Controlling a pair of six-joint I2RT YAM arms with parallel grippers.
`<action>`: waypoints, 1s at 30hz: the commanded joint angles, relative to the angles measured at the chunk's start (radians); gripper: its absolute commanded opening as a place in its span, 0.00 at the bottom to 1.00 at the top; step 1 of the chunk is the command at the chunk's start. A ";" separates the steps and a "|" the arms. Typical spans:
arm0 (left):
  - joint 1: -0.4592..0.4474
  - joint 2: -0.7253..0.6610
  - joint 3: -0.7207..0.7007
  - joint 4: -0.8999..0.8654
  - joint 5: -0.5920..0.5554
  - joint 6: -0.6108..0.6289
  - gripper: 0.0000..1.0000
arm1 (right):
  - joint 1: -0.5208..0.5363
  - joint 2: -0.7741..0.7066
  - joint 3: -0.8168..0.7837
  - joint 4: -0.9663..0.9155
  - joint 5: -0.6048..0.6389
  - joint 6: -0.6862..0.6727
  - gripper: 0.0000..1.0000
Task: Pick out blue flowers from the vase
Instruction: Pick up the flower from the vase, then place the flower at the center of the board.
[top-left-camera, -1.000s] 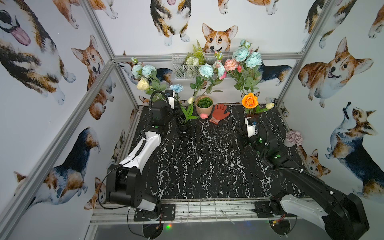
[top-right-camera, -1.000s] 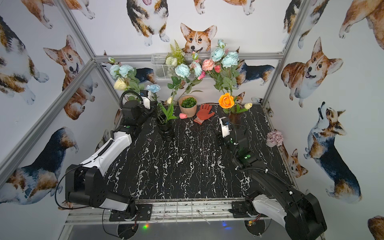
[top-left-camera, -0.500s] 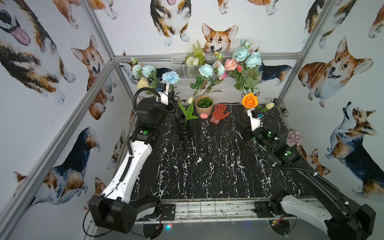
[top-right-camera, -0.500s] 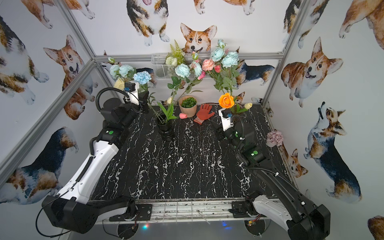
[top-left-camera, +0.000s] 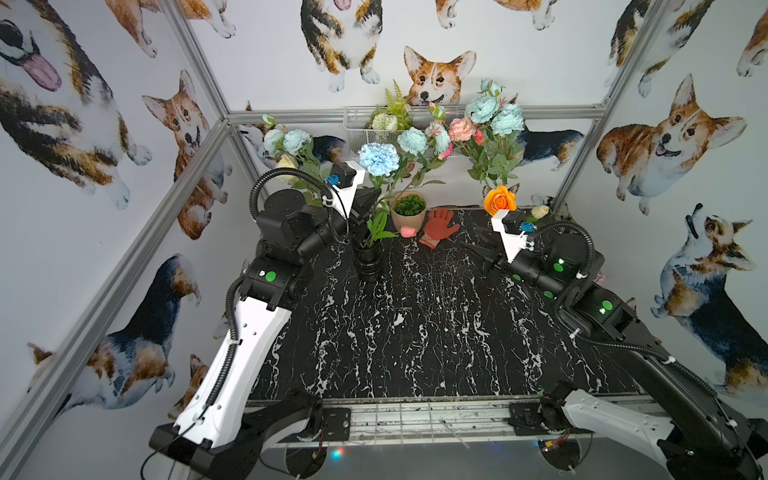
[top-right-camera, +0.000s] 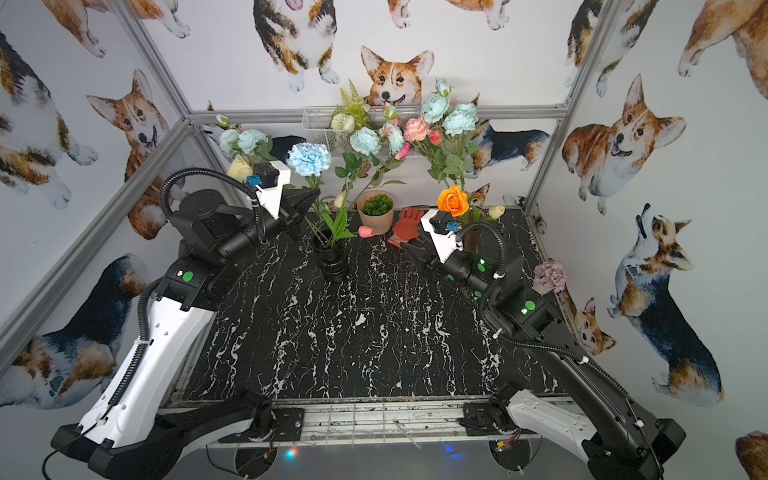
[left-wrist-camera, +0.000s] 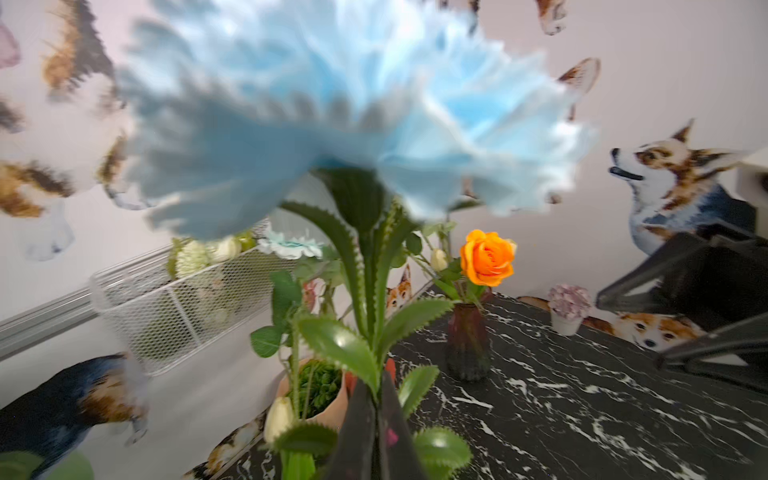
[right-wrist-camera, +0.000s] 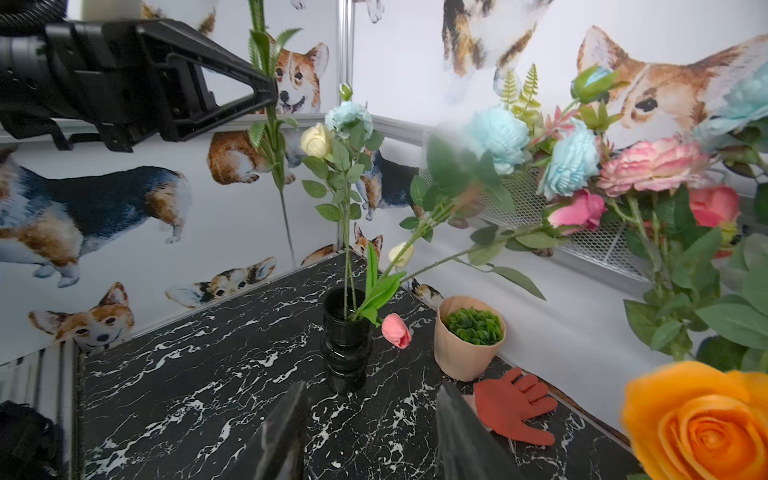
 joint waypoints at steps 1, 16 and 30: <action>-0.045 0.025 0.031 -0.202 -0.024 0.092 0.00 | 0.042 -0.017 0.052 -0.135 0.026 -0.113 0.53; -0.205 0.200 -0.035 -0.474 -0.208 0.195 0.00 | 0.039 0.148 0.321 -0.748 0.161 -0.269 0.57; -0.218 0.177 -0.167 -0.428 -0.088 0.154 0.00 | -0.112 0.207 0.065 -0.186 -0.190 0.094 0.62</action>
